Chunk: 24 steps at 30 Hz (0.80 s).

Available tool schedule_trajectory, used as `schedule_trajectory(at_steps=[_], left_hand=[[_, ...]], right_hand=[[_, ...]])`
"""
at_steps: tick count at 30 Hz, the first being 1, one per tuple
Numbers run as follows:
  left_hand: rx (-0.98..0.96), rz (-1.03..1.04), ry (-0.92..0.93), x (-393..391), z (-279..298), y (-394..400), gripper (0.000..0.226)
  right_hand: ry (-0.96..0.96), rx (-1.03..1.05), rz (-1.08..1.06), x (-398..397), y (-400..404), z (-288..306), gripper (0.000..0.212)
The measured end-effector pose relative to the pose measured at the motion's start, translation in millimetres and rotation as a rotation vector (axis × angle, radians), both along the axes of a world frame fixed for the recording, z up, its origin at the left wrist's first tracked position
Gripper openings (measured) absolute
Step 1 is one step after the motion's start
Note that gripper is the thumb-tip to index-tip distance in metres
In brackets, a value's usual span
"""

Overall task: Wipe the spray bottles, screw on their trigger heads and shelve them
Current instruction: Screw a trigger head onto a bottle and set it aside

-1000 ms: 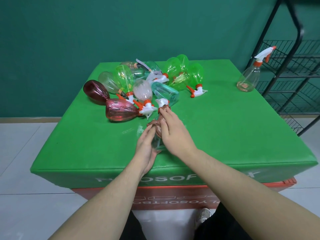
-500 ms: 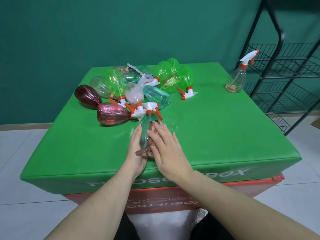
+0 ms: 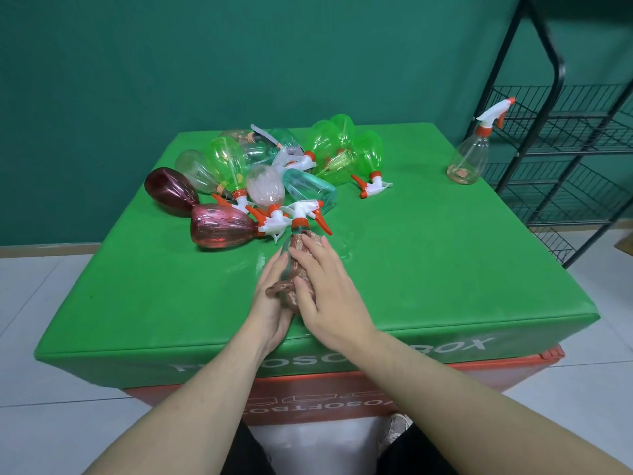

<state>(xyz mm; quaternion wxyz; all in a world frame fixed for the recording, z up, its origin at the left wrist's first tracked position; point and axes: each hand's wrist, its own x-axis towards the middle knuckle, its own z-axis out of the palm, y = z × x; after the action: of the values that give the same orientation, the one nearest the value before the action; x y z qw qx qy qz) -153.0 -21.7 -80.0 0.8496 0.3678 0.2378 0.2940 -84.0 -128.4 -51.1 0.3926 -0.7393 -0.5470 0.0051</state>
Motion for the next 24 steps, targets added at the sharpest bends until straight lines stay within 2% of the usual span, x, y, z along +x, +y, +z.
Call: schedule_trajectory(at_steps=[4,7,10,14,19,24], left_hand=[[0.056,-0.032,-0.023,0.2,9.1,-6.3,0.045],[0.049,-0.054,0.017,-2.3,8.6,-6.7,0.040],[0.016,-0.068,0.029,-2.8,7.7,-4.0,0.026],[0.012,-0.093,0.039,-2.8,11.0,-5.1,0.032],[-0.014,-0.041,0.037,-4.5,10.0,-5.8,0.033],[-0.058,-0.013,0.024,-5.4,11.3,-7.0,0.034]], right_hand=[[-0.013,-0.017,-0.007,10.0,14.4,11.8,0.050],[0.084,-0.075,-0.008,16.6,24.6,24.7,0.050],[0.128,-0.123,-0.019,20.7,33.8,32.8,0.050],[0.275,-0.149,-0.070,24.0,41.1,36.9,0.049],[0.170,-0.155,-0.058,18.2,35.6,29.6,0.049],[-0.021,-0.132,-0.062,10.6,24.3,12.7,0.053]])
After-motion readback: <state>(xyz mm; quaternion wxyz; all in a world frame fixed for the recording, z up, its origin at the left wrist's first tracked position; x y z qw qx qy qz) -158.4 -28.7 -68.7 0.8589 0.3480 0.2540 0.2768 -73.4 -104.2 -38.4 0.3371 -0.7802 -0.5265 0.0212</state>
